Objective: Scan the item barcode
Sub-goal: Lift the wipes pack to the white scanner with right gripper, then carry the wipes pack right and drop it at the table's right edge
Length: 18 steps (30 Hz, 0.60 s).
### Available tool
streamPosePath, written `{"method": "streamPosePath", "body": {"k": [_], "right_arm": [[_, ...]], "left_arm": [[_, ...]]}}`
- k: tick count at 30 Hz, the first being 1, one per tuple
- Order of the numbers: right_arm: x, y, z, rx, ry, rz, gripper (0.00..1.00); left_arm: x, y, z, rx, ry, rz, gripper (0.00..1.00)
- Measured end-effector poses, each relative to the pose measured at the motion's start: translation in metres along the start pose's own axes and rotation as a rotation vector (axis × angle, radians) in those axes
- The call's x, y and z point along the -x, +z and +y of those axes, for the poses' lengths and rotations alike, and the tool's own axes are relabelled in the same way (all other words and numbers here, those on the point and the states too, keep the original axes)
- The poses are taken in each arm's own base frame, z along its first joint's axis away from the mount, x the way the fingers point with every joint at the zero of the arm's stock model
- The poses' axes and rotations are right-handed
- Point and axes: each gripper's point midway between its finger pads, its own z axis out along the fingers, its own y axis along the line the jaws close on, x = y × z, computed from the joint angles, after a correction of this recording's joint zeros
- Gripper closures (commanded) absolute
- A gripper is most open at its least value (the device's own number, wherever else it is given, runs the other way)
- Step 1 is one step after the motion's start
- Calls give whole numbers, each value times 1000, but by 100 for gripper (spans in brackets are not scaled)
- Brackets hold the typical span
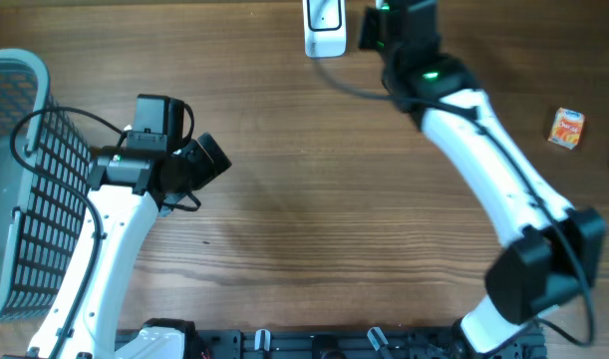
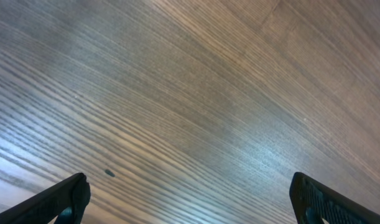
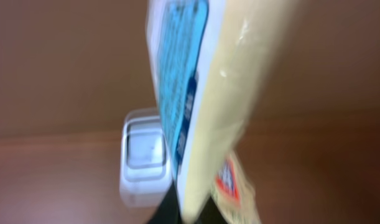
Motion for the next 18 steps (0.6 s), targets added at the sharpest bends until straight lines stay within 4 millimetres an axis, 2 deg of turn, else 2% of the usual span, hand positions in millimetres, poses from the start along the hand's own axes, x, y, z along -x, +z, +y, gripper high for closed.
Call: {"method": "streamPosePath", "body": {"k": [1,3,7,8,10,13,18], "right_arm": [[15,5,12,-39,-85,-94,96],[8,21,35,-123,-285,-171,95],[-44,67,72,-207,-601,-227,95],[-69,79,84,-222,-703,-235,95],[-83,82,99,-262,-815,-293,95],[-80,76,107,-311,-963,-325,95],[-52,69,86,-429,-1018,-382,95]], "left_arm": [[0,0,0,0,0,-1,0],[1,0,0,-1,0,-2,0],[0,0,0,0,0,-1,0],[1,0,0,-1,0,-2,0],[0,0,0,-1,0,-2,0],[0,0,0,-1,0,-2,0],[1,0,0,-1,0,-2,0]]}}
